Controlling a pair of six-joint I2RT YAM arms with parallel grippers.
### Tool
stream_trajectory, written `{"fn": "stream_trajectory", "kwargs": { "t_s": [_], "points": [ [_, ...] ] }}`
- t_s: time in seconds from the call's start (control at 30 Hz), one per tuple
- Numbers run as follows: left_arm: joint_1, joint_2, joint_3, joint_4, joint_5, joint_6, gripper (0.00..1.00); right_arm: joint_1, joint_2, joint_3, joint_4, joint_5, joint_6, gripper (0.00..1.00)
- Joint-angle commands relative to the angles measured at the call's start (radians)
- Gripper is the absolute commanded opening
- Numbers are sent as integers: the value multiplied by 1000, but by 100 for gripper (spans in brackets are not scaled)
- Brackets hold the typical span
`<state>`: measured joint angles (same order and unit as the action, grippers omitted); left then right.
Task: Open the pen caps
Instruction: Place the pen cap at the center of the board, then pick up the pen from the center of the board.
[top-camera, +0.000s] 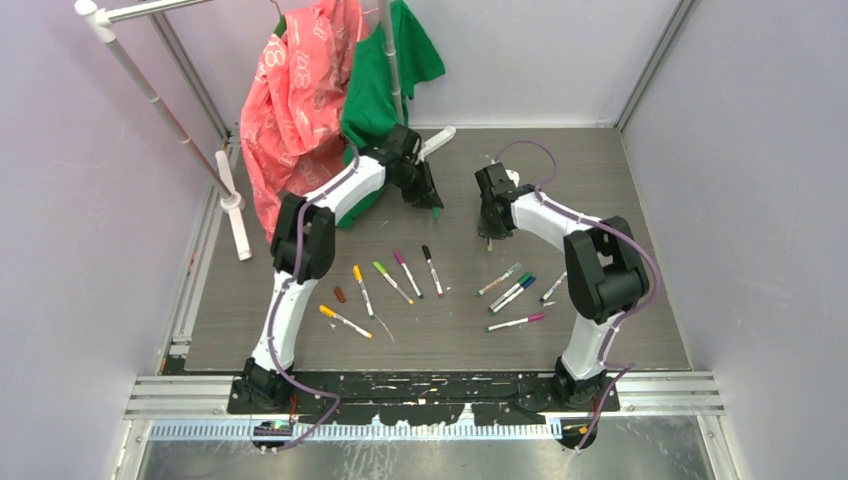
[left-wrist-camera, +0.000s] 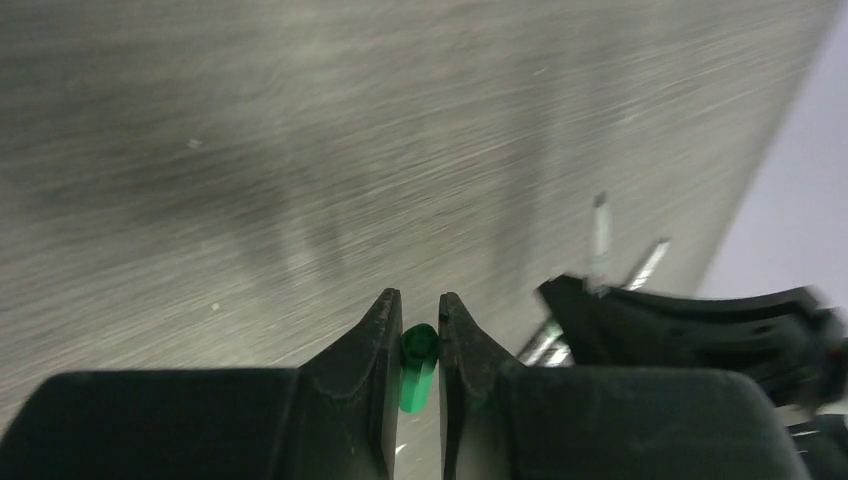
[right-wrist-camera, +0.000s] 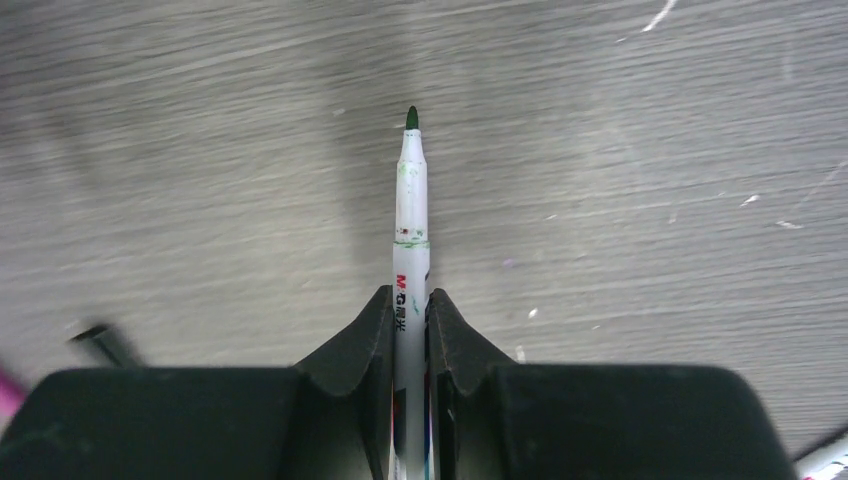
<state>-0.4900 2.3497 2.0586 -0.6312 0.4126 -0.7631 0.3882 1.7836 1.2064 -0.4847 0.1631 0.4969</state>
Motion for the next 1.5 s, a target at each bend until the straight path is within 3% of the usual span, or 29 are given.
{"fn": "stream_trajectory", "kwargs": {
  "t_s": [0.0,0.17,0.53,1.17,1.3,1.47],
  "points": [
    [-18,60,98,-252,-68,143,0,-16,70,87,1,182,-66,1],
    [-44,120,175,-328,-96,163,1,-37,160,155,-7,220,-95,5],
    [-55,168,210,-308,-73,131,24,-43,229,184,-18,193,-95,35],
    [-36,66,237,-237,-124,41,32,-27,113,275,-123,250,-138,47],
    [-26,-33,154,-198,-168,10,33,3,60,287,-156,250,-153,48],
    [0,-203,-84,-126,-195,-19,35,66,-8,252,-177,148,-166,52]
  ]
}}
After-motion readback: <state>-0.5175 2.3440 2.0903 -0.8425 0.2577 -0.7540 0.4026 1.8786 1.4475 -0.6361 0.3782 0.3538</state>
